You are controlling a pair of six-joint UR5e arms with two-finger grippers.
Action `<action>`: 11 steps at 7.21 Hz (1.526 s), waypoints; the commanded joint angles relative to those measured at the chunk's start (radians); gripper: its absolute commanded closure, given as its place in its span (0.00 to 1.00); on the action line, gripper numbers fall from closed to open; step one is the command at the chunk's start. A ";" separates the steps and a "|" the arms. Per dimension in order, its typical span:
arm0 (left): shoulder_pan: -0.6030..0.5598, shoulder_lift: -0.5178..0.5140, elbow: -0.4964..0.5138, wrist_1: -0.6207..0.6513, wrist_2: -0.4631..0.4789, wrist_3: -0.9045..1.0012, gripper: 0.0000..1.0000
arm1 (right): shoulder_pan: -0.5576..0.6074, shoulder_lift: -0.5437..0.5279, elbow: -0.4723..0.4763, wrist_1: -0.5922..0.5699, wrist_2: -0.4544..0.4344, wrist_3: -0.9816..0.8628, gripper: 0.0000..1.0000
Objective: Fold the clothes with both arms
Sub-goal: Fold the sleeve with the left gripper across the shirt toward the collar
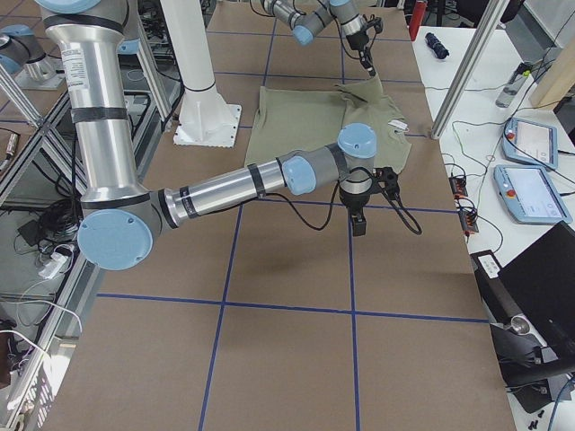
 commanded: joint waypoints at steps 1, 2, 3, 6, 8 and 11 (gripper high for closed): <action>0.141 -0.160 0.150 -0.019 0.172 -0.095 1.00 | 0.005 0.001 0.000 0.000 0.000 0.002 0.00; 0.193 -0.158 0.159 -0.053 0.232 -0.086 1.00 | 0.009 0.003 0.000 0.000 0.000 0.003 0.00; 0.225 -0.160 0.173 -0.065 0.263 -0.041 1.00 | 0.010 0.001 0.000 0.000 0.000 0.005 0.00; 0.267 -0.132 0.229 -0.243 0.262 0.215 0.39 | 0.010 0.004 -0.003 0.000 -0.003 0.014 0.00; 0.287 -0.134 0.222 -0.333 0.257 0.180 0.00 | 0.009 0.004 -0.002 0.000 0.005 0.017 0.00; 0.162 -0.089 0.164 -0.221 -0.060 0.225 0.00 | -0.025 0.031 -0.009 0.160 0.002 0.051 0.00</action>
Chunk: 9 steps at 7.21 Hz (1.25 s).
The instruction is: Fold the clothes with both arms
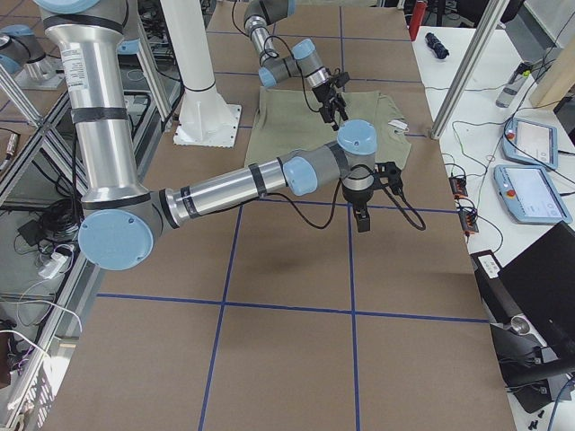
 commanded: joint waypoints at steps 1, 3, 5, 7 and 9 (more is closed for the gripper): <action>-0.123 0.050 -0.115 0.181 -0.237 0.059 0.00 | -0.064 0.069 -0.006 0.074 -0.008 0.026 0.00; -0.236 0.235 -0.335 0.301 -0.355 0.170 0.00 | -0.237 0.208 -0.009 0.066 -0.113 0.312 0.00; -0.385 0.416 -0.451 0.302 -0.523 0.344 0.00 | -0.470 0.427 -0.087 -0.042 -0.347 0.553 0.00; -0.478 0.510 -0.459 0.289 -0.630 0.524 0.00 | -0.607 0.630 -0.259 -0.109 -0.521 0.643 0.01; -0.501 0.529 -0.459 0.285 -0.667 0.528 0.00 | -0.709 0.802 -0.487 -0.109 -0.652 0.672 0.07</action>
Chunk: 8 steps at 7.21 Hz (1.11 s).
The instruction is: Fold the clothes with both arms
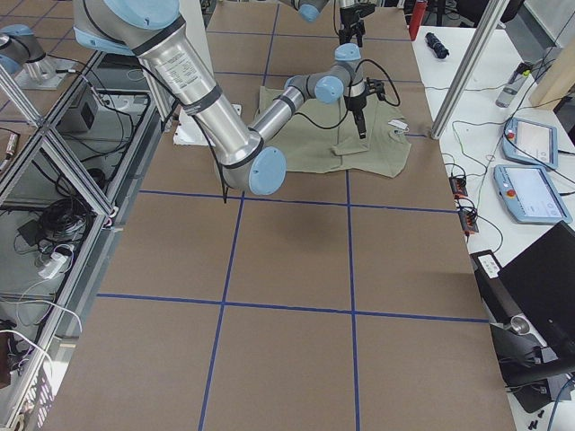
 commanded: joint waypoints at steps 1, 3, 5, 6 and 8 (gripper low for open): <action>-0.017 0.022 -0.001 -0.004 -0.026 0.011 0.00 | -0.096 0.154 -0.217 -0.002 -0.129 0.033 0.12; -0.017 0.034 -0.001 -0.007 -0.026 0.007 0.00 | -0.126 0.157 -0.253 0.003 -0.164 0.033 0.27; -0.015 0.034 -0.001 -0.007 -0.026 0.003 0.00 | -0.141 0.207 -0.336 0.007 -0.200 0.029 0.34; -0.015 0.034 -0.001 -0.007 -0.026 0.004 0.00 | -0.146 0.220 -0.364 0.042 -0.213 0.029 0.37; -0.015 0.034 -0.001 -0.009 -0.026 0.003 0.00 | -0.160 0.219 -0.385 0.072 -0.228 0.029 0.42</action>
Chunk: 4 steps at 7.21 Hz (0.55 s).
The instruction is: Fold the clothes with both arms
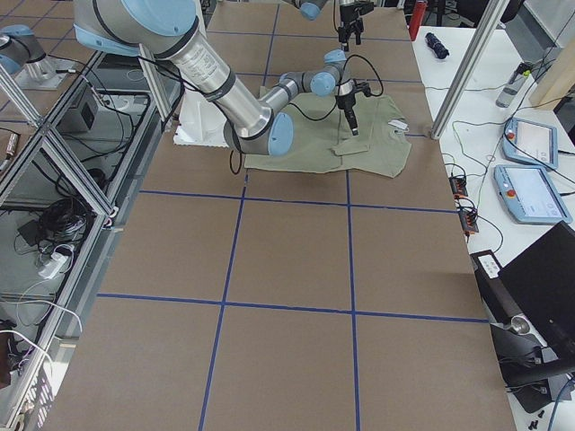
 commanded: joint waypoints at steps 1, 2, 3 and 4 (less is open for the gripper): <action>0.000 0.000 0.000 0.001 0.000 0.000 0.00 | -0.011 0.002 -0.031 0.021 -0.019 -0.002 0.43; 0.000 0.000 0.000 0.001 0.000 0.000 0.00 | -0.012 0.002 -0.031 0.023 -0.020 -0.008 0.45; 0.000 0.000 0.000 0.001 0.000 0.000 0.00 | -0.012 0.001 -0.031 0.022 -0.020 -0.012 0.48; 0.000 0.000 0.000 -0.001 0.000 0.000 0.00 | -0.012 -0.001 -0.031 0.020 -0.020 -0.018 0.51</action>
